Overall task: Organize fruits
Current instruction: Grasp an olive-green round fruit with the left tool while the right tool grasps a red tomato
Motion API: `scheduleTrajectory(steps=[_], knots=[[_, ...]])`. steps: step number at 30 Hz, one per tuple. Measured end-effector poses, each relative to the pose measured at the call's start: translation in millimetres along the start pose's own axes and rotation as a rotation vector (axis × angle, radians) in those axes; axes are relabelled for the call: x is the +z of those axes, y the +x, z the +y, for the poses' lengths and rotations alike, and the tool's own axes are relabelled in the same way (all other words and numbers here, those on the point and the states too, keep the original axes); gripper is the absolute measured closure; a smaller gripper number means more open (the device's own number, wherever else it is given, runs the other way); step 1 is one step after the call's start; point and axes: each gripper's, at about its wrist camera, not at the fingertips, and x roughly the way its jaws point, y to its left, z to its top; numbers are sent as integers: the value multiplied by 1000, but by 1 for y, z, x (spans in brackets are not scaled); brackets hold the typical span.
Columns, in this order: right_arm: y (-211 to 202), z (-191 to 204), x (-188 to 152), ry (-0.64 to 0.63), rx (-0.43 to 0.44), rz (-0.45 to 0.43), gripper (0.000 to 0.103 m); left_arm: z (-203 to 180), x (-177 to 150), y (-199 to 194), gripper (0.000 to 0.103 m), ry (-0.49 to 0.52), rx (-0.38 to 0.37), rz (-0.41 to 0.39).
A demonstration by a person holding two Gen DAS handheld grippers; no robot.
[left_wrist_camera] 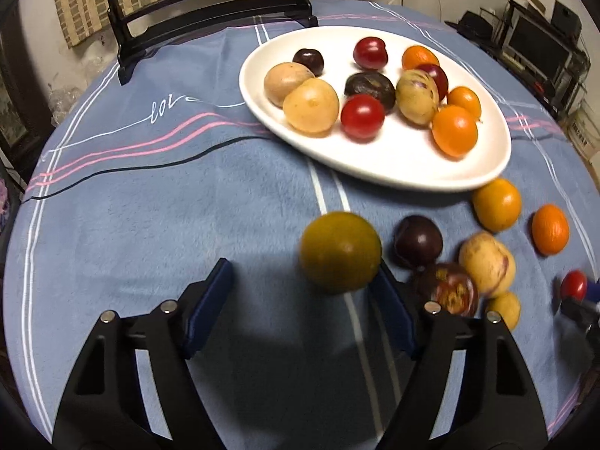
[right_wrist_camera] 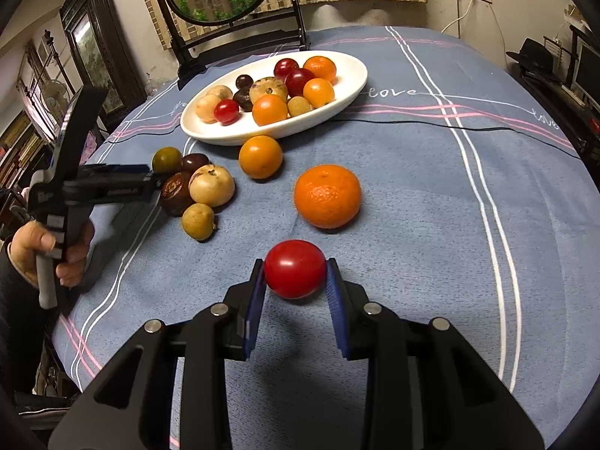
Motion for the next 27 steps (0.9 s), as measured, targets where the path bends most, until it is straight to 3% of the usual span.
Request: scheduleTrajectory(steps=[2,3,4,16,22,27], knots=[[0,1,0,-3,1,2,71,-3,0,-1,38,14,-6,-15],[0,1,0,-3,0,2,71,-6,-1,-4,57,33,-31,-27],[0,1,0,-2,-1,2,71,-7,-1,-5,64,43,-42,-29],[-8,9,3,-24,0,-21,71,1,-18,-37,64,-10,-76,-39],[-25,20,32,-76,-10,-97,71,-2,-8,-64,64,2,-78,-92],[-26,38,70,-145,-30,-157,71,-8,19,-75,64,19,-69,-136]])
